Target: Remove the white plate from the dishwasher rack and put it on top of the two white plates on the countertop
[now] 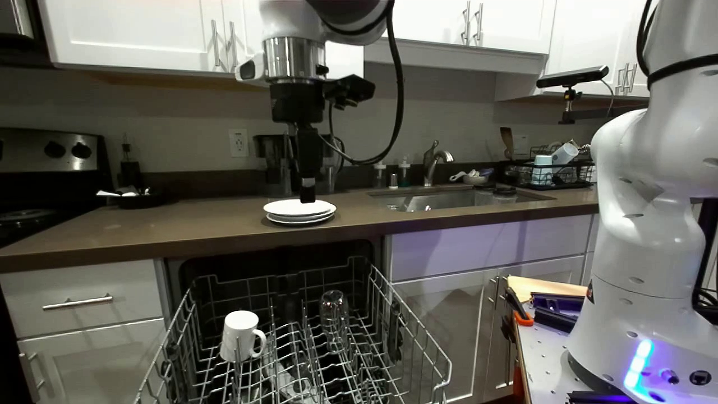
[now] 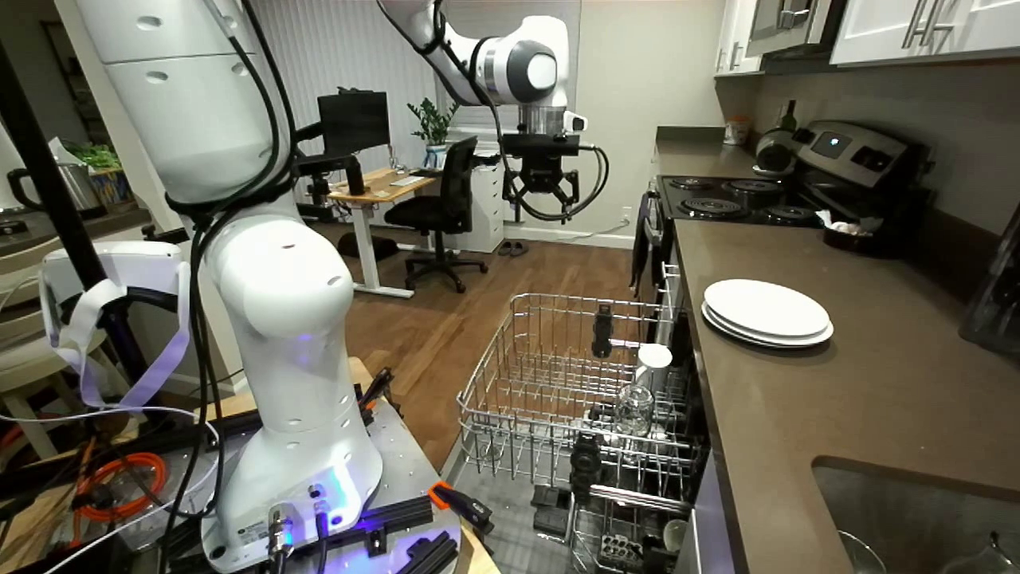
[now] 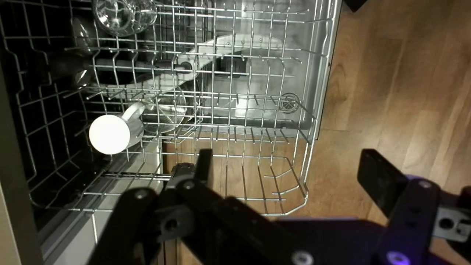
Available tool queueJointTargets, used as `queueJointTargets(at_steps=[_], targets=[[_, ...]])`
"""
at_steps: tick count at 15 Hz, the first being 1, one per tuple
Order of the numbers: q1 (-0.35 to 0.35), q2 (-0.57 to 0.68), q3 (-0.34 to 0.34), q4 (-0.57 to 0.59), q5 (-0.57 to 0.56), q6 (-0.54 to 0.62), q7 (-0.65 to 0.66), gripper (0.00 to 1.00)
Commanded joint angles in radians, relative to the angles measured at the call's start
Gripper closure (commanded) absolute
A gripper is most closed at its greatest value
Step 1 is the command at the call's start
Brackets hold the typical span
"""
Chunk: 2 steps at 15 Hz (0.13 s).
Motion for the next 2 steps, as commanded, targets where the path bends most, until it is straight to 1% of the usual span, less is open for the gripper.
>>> queueJointTargets(at_steps=[1,2], targets=[[0.021,-0.004,-0.02,-0.004,-0.002,-0.003,0.0,0.0],[0.02,-0.004,-0.021,-0.006,-0.002,-0.003,-0.001,0.0]])
